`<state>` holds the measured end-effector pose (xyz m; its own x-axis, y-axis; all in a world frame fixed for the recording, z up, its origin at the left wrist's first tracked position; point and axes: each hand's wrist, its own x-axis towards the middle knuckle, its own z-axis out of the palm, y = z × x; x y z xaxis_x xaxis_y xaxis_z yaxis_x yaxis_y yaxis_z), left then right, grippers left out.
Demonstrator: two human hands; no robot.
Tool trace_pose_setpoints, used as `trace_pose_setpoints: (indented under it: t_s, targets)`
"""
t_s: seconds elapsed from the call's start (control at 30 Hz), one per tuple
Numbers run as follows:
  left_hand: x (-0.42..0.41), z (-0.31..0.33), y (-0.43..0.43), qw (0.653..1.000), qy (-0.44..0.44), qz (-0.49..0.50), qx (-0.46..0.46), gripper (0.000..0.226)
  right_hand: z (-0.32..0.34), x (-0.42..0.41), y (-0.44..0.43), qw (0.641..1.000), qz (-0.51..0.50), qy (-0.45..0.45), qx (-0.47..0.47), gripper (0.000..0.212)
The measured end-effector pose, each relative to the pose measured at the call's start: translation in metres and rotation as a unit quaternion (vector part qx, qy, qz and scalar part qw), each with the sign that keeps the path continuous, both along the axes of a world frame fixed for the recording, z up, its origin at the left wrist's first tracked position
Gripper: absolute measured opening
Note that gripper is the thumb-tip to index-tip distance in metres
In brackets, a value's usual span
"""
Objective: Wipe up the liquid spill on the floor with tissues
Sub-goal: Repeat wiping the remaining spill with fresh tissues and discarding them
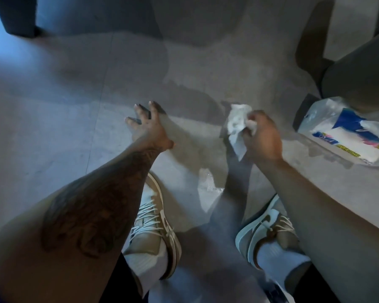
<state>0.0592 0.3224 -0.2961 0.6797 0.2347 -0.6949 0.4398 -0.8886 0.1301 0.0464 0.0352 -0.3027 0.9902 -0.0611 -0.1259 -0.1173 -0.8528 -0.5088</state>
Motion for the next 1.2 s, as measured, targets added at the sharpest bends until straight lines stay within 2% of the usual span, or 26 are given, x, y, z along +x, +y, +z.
trace_pose_setpoints:
  t_s: [0.07,0.13,0.23,0.37,0.53,0.57,0.6,0.67,0.73,0.83,0.97,1.07,1.2]
  targets:
    - [-0.011,-0.001,0.012,0.999,-0.043,-0.01,-0.01,0.131,-0.001,0.002,-0.015,0.996,-0.063,0.008,-0.057,0.044]
    - [-0.023,-0.002,0.027,0.998,-0.058,-0.034,0.005,0.132,-0.009,0.002,-0.024,0.991,-0.07,0.027,-0.111,0.042]
    - [-0.041,-0.004,0.046,0.999,-0.015,-0.002,0.041,0.138,-0.018,-0.002,-0.008,0.991,-0.106,0.049,-0.065,0.034]
    - [-0.054,-0.007,0.051,0.998,0.035,-0.007,0.044,0.141,-0.025,-0.011,0.034,0.999,-0.017,0.02,-0.041,0.029]
    - [-0.048,-0.004,0.048,0.999,0.045,0.011,0.02,0.141,-0.02,-0.024,0.068,0.993,0.112,0.041,-0.025,0.03]
    - [-0.048,-0.003,0.047,0.999,0.049,0.013,0.02,0.141,-0.017,-0.024,0.064,0.993,0.108,0.043,-0.018,0.032]
    - [-0.048,-0.002,0.046,0.998,0.053,0.013,0.02,0.141,-0.014,-0.022,0.055,0.996,0.077,0.035,-0.01,0.032]
    - [-0.047,0.0,0.045,0.998,0.062,0.012,0.02,0.141,-0.011,-0.02,0.024,0.999,-0.048,0.009,-0.006,0.031]
    - [-0.044,0.001,0.044,0.997,0.071,0.01,0.025,0.142,-0.008,-0.028,0.001,0.987,-0.155,0.042,-0.022,0.03]
    - [-0.039,0.002,0.042,0.996,0.086,0.011,0.033,0.145,-0.014,-0.049,0.008,0.98,-0.169,0.101,-0.037,0.028]
    - [-0.038,0.003,0.042,0.995,0.091,0.027,0.026,0.146,-0.019,-0.05,0.044,0.98,-0.176,0.087,0.008,0.027]
    - [-0.036,0.003,0.041,0.995,0.09,0.035,0.017,0.146,-0.019,-0.047,0.08,0.988,-0.122,0.084,0.033,0.022]
    - [-0.036,0.004,0.041,0.996,0.084,0.042,0.006,0.144,-0.023,-0.051,0.104,0.99,0.097,0.099,0.013,0.024]
